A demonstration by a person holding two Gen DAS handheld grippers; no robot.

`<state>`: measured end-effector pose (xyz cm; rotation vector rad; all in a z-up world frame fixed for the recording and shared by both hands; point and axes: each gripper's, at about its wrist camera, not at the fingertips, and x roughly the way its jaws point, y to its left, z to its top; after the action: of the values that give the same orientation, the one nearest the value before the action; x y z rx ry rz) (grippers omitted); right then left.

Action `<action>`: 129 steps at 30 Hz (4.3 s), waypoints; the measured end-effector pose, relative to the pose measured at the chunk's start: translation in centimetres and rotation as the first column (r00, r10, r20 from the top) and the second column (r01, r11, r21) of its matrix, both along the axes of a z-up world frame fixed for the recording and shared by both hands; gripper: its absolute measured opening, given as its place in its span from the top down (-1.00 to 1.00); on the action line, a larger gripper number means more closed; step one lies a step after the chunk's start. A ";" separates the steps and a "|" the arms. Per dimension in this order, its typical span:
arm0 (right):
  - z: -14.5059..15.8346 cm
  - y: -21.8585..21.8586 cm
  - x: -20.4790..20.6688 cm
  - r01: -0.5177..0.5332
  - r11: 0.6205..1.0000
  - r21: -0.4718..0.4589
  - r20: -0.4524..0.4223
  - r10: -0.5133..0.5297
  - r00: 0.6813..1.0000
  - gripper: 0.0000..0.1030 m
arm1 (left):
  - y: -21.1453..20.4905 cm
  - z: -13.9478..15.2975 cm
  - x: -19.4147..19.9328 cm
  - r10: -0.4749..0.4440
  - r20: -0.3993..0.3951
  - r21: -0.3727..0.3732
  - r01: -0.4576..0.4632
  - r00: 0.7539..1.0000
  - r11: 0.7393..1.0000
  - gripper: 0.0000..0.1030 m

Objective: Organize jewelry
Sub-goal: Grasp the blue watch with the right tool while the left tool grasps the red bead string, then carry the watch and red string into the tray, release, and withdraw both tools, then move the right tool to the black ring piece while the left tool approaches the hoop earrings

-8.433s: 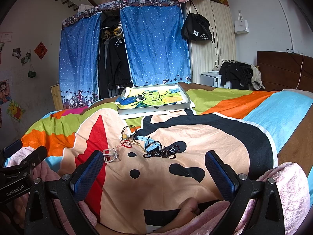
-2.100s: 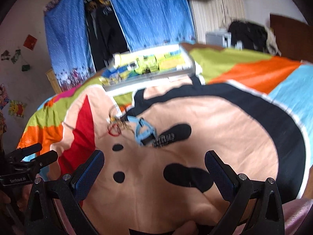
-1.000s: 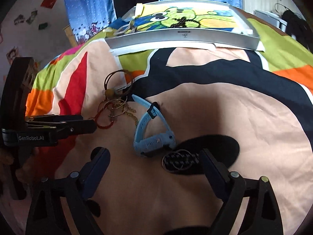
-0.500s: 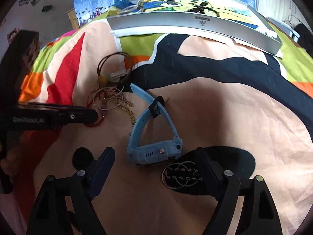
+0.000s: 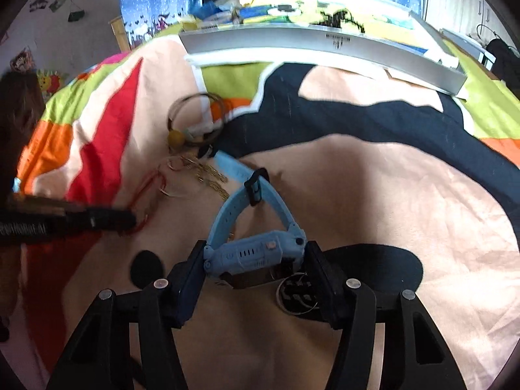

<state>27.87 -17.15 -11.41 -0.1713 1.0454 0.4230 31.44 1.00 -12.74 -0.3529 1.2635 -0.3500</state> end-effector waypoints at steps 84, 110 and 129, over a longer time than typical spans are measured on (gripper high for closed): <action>17.6 -10.7 6.4 0.210 0.899 0.385 0.577 -0.412 0.705 -1.00 | -5.5 18.5 8.8 0.197 0.665 0.011 -0.273 0.720 0.962 -0.93; 20.1 -7.1 -13.7 0.114 0.943 0.314 0.756 -0.321 0.571 -1.00 | -3.2 23.0 -13.3 0.108 0.828 0.050 -0.265 0.550 0.963 -0.96; 15.5 -8.1 -17.2 0.362 0.898 0.250 0.526 -0.440 0.728 -1.00 | -2.1 15.4 -16.8 -0.012 0.698 0.187 -0.165 0.716 0.969 -0.96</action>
<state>10.72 -25.25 4.08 0.0536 0.4268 0.0230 14.68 -1.08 2.63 -0.0434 0.5227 -0.2196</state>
